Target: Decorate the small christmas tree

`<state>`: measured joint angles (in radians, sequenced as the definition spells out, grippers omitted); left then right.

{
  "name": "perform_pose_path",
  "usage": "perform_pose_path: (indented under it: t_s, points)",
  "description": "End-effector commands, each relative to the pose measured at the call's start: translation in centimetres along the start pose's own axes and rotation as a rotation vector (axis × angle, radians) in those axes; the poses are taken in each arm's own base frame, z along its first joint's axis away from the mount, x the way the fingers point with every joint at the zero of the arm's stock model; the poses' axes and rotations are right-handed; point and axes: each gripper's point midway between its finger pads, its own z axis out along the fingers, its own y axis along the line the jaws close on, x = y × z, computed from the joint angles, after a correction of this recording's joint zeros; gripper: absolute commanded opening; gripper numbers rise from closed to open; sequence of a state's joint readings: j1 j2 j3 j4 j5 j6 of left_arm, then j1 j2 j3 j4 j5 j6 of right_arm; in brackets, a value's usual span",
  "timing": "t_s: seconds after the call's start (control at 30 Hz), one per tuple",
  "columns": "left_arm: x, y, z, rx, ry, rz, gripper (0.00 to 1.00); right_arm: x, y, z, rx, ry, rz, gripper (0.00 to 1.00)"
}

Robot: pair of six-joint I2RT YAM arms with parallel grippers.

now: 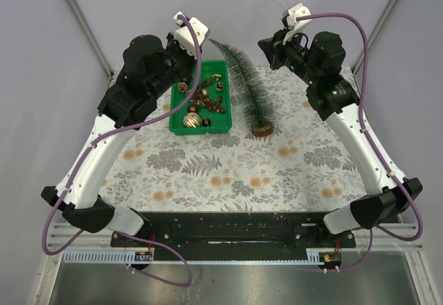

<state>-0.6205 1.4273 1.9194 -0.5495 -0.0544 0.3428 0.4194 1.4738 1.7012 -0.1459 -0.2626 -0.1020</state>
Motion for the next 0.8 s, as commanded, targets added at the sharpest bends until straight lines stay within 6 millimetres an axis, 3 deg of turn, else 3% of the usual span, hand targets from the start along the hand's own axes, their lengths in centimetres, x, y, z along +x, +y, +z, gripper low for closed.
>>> perform_pose_path:
  t_s: [0.0, 0.17, 0.23, 0.33, 0.5, 0.6, 0.77]
  points:
    - [-1.7, 0.8, -1.3, -0.032, -0.054, -0.017, 0.05, -4.1, -0.8, -1.2, 0.074, -0.113, -0.041, 0.00]
    - [-1.5, 0.7, -1.1, -0.031, -0.048, -0.019, 0.05, -3.3, -4.4, 0.1, 0.241, -0.061, -0.093, 0.00]
    - [-1.2, 0.7, -1.0, -0.035, -0.040, -0.021, 0.05, -1.7, -5.9, 0.9, 0.301, -0.013, -0.106, 0.00]
    - [-0.4, 0.8, -0.8, -0.050, -0.018, -0.023, 0.05, 2.7, -7.3, 2.0, 0.361, 0.103, -0.101, 0.00]
    - [1.8, 1.1, -0.4, -0.095, 0.045, -0.042, 0.04, 7.0, -10.0, 1.9, 0.487, 0.208, -0.107, 0.00]
    - [3.2, 1.8, -0.5, -0.120, 0.077, -0.075, 0.02, 7.4, -9.8, 1.8, 0.477, 0.199, -0.092, 0.00]
    - [2.9, 5.7, -3.4, -0.241, 0.049, -0.130, 0.00, 4.7, -5.6, 1.0, 0.288, 0.103, -0.001, 0.00]
